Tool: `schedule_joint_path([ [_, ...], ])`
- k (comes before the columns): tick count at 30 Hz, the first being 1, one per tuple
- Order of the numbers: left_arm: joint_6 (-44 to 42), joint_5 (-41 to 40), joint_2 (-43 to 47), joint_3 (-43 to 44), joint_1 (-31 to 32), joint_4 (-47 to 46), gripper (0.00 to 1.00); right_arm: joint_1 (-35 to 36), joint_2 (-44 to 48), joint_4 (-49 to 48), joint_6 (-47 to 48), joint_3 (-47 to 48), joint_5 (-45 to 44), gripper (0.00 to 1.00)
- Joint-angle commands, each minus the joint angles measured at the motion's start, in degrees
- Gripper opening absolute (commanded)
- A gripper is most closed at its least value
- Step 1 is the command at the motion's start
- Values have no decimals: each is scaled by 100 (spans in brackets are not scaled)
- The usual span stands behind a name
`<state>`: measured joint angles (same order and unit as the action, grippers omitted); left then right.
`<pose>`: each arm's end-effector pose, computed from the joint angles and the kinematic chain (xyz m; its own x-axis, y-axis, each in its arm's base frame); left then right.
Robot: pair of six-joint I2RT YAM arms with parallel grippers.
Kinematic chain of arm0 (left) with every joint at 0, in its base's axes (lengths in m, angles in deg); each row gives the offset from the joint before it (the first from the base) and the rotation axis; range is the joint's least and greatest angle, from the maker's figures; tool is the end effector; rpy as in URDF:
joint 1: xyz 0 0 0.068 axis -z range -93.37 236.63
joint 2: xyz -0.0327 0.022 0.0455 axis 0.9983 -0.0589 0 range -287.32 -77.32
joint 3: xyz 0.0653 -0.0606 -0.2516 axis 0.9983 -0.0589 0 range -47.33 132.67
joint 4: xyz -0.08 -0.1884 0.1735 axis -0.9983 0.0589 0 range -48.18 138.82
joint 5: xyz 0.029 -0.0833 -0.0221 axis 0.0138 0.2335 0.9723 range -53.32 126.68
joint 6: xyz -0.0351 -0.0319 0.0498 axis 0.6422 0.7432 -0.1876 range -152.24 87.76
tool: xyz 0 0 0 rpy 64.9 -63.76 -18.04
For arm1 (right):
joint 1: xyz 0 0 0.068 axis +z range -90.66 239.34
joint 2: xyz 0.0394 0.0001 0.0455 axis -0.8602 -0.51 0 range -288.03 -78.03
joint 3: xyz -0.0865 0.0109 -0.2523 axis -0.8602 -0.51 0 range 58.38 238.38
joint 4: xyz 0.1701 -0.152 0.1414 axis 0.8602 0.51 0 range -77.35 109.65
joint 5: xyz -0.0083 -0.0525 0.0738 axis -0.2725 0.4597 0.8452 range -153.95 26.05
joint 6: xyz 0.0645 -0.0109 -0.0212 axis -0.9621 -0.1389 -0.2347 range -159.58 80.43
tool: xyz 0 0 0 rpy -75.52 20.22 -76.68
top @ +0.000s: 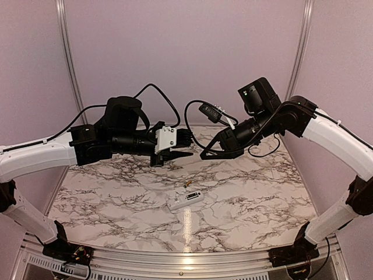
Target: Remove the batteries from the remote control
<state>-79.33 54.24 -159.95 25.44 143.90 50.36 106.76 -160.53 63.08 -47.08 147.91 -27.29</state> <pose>0.1840 -0.3173 0.3451 0.5848 0.3818 -0.7157 0.7764 -0.0076 0.6302 0.1892 0.2549 0.3782 -0.5764 -0.4724 -0.6669 -0.8159 0.2874 0.5017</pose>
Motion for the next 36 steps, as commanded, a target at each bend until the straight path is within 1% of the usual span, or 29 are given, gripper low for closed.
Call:
schedule_joint_path([
  [1,-12,179,-133,228,86,53,27,43,-56,-172,-94,111,-19,0],
  [4,-15,195,-139,254,97,105,21,40,-64,-182,-103,107,-19,0],
  [9,-17,232,-148,264,117,220,1,40,-82,-209,-119,142,-187,0],
  [14,31,265,-106,193,135,311,0,40,-94,-329,-197,143,-378,0],
  [15,49,258,-90,165,135,298,0,41,-98,-352,-217,145,-401,2],
  [19,201,162,-12,73,135,232,0,42,-103,-440,-267,152,-414,15],
  [22,340,69,34,37,135,137,0,39,-79,-537,-317,150,-403,28],
  [25,532,-85,108,-150,135,-185,0,39,-10,-748,-422,76,-369,39],
  [30,931,-581,244,-457,135,-785,0,39,284,-1477,-806,-301,-341,64],
  [31,989,-710,258,-492,135,-943,0,39,346,-1616,-884,-384,-366,71],
  [33,1167,-934,284,-586,135,-1189,0,40,476,-1873,-1113,-536,-489,80],
  [36,1440,-1125,405,-793,135,-1691,0,39,642,-2180,-1431,-715,-829,87],
])
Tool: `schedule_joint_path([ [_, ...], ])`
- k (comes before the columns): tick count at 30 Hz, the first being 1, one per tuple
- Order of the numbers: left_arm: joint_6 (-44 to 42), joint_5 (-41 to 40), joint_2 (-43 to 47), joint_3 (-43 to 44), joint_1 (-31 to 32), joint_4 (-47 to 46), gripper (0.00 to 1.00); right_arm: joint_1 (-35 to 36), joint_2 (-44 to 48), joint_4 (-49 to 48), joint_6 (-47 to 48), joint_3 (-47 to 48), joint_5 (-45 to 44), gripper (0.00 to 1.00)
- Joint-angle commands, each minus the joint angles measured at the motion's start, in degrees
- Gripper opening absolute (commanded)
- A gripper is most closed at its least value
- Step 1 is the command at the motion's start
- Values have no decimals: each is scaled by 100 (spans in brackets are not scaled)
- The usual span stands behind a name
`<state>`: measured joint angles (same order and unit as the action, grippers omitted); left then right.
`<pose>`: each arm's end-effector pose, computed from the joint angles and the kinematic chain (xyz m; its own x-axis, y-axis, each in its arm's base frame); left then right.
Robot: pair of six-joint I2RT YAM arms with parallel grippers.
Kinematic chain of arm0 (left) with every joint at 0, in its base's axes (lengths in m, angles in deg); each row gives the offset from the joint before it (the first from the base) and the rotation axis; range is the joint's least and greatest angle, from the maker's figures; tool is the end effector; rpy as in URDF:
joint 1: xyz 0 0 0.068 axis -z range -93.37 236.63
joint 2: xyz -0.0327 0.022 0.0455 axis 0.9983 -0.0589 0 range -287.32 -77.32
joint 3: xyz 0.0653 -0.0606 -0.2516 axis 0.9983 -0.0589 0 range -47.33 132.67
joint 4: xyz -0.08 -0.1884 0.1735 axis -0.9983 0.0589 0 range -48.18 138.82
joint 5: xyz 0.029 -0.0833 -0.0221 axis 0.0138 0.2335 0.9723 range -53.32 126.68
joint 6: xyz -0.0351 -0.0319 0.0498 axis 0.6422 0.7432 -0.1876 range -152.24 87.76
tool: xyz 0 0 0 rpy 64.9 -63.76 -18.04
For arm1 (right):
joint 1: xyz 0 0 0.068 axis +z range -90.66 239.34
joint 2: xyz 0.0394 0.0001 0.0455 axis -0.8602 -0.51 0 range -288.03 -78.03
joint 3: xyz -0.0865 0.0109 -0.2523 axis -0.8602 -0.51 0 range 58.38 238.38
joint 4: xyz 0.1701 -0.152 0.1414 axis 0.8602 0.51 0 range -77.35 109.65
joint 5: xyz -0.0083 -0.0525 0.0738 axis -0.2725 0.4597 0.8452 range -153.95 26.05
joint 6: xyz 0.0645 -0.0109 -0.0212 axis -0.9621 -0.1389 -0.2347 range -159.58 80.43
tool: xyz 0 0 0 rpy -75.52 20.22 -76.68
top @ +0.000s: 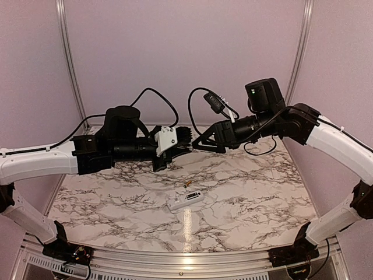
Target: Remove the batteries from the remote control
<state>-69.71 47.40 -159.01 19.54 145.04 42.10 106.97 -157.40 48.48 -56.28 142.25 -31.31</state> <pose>0.1831 -0.3174 0.3287 0.4583 0.3960 -0.7957 0.8219 0.1519 0.5490 0.1952 0.2585 0.3838 -0.6037 -0.3026 -0.7376 -0.7926 0.3278 0.5142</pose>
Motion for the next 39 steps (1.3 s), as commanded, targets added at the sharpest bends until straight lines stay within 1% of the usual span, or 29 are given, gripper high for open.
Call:
schedule_joint_path([
  [1,581,-504,347,-268,21,-1024,0,18,356,-785,-625,-174,-551,88],
  [5,867,-771,375,-395,21,-1372,0,18,486,-1170,-969,-311,-727,88],
  [9,1020,-839,386,-493,21,-1600,0,-23,611,-1599,-1378,-507,-893,85],
  [16,1078,-949,347,-509,21,-1775,0,-95,486,-1854,-1758,-539,-733,75],
  [20,1070,-982,329,-510,21,-1828,0,-117,389,-1809,-1794,-506,-595,64],
  [26,1090,-941,295,-513,21,-1898,0,-199,295,-1834,-1797,-505,-413,53],
  [30,1091,-925,311,-532,21,-1908,0,-242,317,-1934,-1786,-536,-360,50],
  [34,1062,-887,295,-535,21,-1916,0,-293,298,-1980,-1793,-532,-265,43],
  [39,1044,-819,277,-513,21,-1910,0,-333,276,-2006,-1794,-499,-200,38],
])
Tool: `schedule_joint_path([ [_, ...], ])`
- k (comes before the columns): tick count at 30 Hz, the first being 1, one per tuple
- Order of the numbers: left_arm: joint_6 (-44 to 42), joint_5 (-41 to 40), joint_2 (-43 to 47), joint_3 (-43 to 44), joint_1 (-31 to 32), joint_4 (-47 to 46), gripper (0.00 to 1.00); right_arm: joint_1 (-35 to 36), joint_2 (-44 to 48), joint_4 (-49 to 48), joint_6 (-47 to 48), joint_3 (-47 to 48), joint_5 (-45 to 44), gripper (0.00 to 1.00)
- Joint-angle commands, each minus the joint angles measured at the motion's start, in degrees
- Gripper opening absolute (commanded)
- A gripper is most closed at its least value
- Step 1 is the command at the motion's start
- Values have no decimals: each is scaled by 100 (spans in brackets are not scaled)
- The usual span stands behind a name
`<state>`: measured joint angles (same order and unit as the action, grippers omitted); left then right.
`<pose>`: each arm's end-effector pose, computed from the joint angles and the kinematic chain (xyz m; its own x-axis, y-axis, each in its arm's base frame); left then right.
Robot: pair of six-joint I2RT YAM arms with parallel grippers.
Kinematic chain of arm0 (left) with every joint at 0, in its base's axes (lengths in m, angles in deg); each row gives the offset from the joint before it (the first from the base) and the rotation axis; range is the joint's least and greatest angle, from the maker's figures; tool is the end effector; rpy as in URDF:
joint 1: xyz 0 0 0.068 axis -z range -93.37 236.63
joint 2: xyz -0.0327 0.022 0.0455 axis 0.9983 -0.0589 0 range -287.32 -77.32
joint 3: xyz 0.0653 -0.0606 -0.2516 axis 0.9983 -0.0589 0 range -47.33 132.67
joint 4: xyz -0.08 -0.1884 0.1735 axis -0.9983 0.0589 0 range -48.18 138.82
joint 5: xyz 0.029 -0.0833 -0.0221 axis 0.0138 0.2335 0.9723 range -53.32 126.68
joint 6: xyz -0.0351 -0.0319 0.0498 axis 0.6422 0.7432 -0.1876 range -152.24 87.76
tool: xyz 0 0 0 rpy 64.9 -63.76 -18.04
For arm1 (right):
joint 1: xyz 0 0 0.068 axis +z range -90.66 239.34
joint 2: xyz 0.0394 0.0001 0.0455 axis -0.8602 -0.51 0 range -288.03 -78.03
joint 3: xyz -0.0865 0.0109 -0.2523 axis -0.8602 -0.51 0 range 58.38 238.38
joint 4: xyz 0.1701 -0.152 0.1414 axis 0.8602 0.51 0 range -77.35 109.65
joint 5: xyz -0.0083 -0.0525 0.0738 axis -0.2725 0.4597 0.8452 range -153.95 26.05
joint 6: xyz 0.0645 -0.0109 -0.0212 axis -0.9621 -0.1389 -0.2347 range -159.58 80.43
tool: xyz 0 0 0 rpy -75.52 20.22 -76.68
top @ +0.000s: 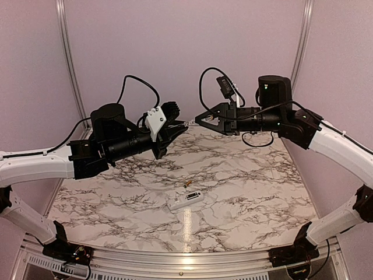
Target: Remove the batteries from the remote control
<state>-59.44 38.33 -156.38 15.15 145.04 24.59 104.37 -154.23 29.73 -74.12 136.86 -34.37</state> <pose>0.1870 -0.3072 0.3537 0.4016 0.2195 -0.8891 0.7680 0.4482 0.4575 0.2114 0.2504 0.4027 -0.6888 0.0083 -0.7249 -0.6823 0.3304 0.6521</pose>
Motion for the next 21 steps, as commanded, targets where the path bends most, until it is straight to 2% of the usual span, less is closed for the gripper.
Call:
schedule_joint_path([
  [1,15,92,5,-70,21,-158,0,-83,-38,-140,-16,41,123,36],
  [10,11,160,-53,-35,21,-149,0,-109,-156,-102,3,139,309,27],
  [14,19,192,-60,-34,21,-150,0,-111,-197,-112,15,167,370,16],
  [17,18,188,-53,-49,21,-149,0,-109,-202,-115,23,169,401,2],
  [21,-6,261,-34,-69,21,-104,1,-119,-194,-159,43,156,494,0],
])
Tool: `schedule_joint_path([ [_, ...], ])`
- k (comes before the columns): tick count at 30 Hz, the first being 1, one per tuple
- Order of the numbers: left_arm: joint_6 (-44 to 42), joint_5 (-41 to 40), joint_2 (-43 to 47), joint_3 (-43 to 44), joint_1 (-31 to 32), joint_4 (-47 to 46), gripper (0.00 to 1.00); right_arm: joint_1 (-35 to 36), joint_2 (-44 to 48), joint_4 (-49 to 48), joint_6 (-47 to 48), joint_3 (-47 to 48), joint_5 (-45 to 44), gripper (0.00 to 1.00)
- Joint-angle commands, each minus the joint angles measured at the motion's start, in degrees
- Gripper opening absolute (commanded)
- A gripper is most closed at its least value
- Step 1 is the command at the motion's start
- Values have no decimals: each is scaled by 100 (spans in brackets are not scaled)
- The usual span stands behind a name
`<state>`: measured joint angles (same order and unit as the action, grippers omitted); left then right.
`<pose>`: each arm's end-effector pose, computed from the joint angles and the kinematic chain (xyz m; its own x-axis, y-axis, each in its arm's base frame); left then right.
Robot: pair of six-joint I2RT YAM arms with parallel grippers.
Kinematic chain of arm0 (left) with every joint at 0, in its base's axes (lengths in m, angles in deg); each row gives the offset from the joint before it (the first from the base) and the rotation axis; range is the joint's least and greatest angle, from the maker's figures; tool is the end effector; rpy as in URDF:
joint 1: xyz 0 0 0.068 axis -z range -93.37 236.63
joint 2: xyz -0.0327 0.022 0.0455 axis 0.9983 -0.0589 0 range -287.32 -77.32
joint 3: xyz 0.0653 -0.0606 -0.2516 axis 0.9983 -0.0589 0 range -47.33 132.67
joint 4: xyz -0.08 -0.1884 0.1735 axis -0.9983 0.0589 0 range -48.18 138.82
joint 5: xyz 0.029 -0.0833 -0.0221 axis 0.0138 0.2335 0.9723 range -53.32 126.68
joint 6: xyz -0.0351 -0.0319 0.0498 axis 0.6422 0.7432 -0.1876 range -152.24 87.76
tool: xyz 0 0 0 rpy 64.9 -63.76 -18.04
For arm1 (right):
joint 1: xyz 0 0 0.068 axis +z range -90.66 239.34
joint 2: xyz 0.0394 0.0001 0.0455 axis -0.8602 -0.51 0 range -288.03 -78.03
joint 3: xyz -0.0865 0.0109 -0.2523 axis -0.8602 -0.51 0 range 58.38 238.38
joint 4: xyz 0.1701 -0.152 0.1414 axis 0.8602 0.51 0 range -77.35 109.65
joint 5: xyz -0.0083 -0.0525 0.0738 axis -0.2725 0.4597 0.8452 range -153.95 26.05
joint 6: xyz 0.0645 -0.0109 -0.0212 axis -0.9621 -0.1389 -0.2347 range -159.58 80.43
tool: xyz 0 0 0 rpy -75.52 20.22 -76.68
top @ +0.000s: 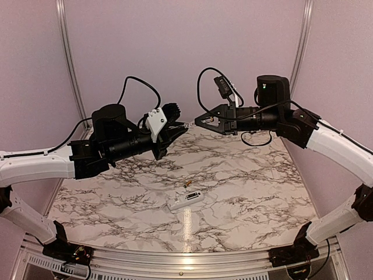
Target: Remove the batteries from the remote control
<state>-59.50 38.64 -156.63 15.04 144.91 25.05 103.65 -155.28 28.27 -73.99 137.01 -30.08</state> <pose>0.1880 -0.3078 0.3504 0.3964 0.2295 -0.8889 0.7724 0.4399 0.4581 0.2148 0.2530 0.4016 -0.6914 -0.0192 -0.7222 -0.6979 0.2758 0.6609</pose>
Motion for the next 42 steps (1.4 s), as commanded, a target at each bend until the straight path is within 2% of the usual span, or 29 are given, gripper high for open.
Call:
schedule_joint_path([
  [1,-7,244,0,-63,34,-123,14,-50,-88,-15,31,129,94,0],
  [2,-7,240,7,-63,34,-104,34,-51,-96,-7,47,130,101,0],
  [4,-13,171,65,-107,34,-98,63,-53,-79,72,97,135,46,0],
  [5,-1,113,105,-151,34,-110,73,-60,-68,128,127,135,-11,0],
  [8,47,32,273,-330,34,-78,96,-140,-31,402,220,184,-195,0],
  [9,74,-44,332,-395,34,-49,99,-180,-23,524,272,218,-261,0],
  [15,480,-679,813,-975,26,135,99,-383,95,1243,667,336,-542,0],
  [19,1577,-2118,981,-1272,21,185,99,-467,184,1408,792,268,-629,0],
  [22,1374,-1689,1115,-1461,9,550,99,-479,180,1514,881,267,-684,0],
  [30,1530,-688,1185,-2144,8,1127,99,-474,200,1754,1048,147,-934,0],
  [34,1684,-230,849,-2298,-1,1264,99,-372,266,1899,1446,1,-1361,0],
  [42,1717,581,-76,-2377,-78,1118,99,377,495,1906,2361,-430,-2389,0],
])
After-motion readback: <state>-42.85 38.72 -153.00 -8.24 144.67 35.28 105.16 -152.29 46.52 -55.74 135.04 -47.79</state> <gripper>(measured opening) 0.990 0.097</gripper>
